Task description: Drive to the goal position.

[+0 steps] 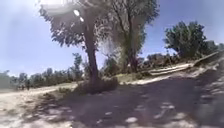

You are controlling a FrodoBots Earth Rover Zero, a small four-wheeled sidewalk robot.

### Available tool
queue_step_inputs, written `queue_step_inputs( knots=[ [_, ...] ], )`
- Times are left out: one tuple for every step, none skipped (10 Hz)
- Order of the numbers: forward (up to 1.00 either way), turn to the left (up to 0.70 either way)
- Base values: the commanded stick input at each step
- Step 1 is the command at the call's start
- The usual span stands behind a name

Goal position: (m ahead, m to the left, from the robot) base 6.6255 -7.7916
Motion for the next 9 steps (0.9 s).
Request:
queue_step_inputs(
  knots=[
    [0.85, -0.34],
    [0.85, -0.34],
    [0.85, -0.34],
    [0.85, -0.34],
    [0.85, -0.34],
    [0.85, -0.34],
    [0.85, -0.29],
    [0.85, -0.15],
    [0.85, 0.0]
  ],
)
